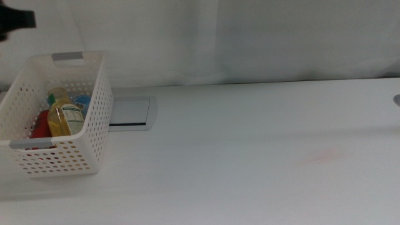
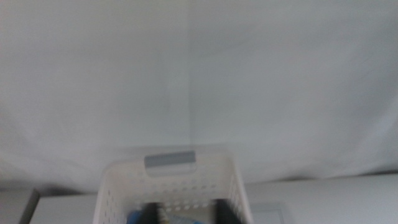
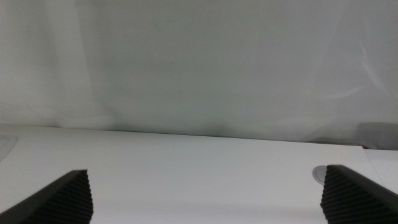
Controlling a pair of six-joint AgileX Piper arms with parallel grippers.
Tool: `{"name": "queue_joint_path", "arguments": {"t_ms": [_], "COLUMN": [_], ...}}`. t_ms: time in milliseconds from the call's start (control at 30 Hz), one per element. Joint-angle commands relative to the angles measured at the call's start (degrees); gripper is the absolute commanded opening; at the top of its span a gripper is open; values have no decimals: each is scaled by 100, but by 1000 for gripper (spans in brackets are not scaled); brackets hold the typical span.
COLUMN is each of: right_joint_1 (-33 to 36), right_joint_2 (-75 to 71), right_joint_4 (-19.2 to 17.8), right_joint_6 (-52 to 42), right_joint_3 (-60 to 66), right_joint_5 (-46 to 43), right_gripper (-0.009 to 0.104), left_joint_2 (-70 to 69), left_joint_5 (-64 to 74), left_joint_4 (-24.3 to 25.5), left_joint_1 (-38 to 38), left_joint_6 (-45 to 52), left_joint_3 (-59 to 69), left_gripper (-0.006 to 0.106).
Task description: Use arms to grab the bottles and put them into the dustbin to the left of the table.
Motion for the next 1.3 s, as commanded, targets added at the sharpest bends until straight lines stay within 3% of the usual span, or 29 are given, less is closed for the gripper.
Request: {"name": "queue_joint_path", "arguments": {"t_ms": [0, 67, 100, 267, 500, 667, 733, 1033, 1267], "right_joint_1": [-42, -42, -42, -42, -42, -42, -42, -42, -42], "right_joint_2": [-17, -17, -17, -17, -17, -17, -17, -17, -17], "right_joint_4": [-64, -64, -64, -64, -64, -64, -64, -64, -64], "right_joint_6": [-20, -20, -20, -20, -20, -20, -20, -20, -20], "right_joint_3": [31, 31, 31, 31, 31, 31, 31, 31, 31], "right_joint_5": [-54, -54, -54, -54, -54, -54, -54, -54, -32], "right_gripper": [103, 103, 103, 103, 103, 103, 103, 103, 103], "left_joint_2": [-445, -751, -921, -1878, -3744, -5044, -5421, -5772, -5772], "left_joint_5": [230, 369, 440, 320, -505, -1543, -1613, -2318, -2260], "left_joint_4": [-35, -46, -46, -46, -60, -659, -645, -835, -835], "left_joint_1": [-89, -90, -90, -90, -90, -90, -90, -90, -90], "left_joint_6": [-42, 0, 0, 0, 0, 0, 0, -178, -222], "left_joint_3": [-8, -8, -8, 405, 2326, 3961, 4559, 6411, 6924], "left_gripper": [19, -2, -3, -3, -3, -3, -3, -3, -3]}}
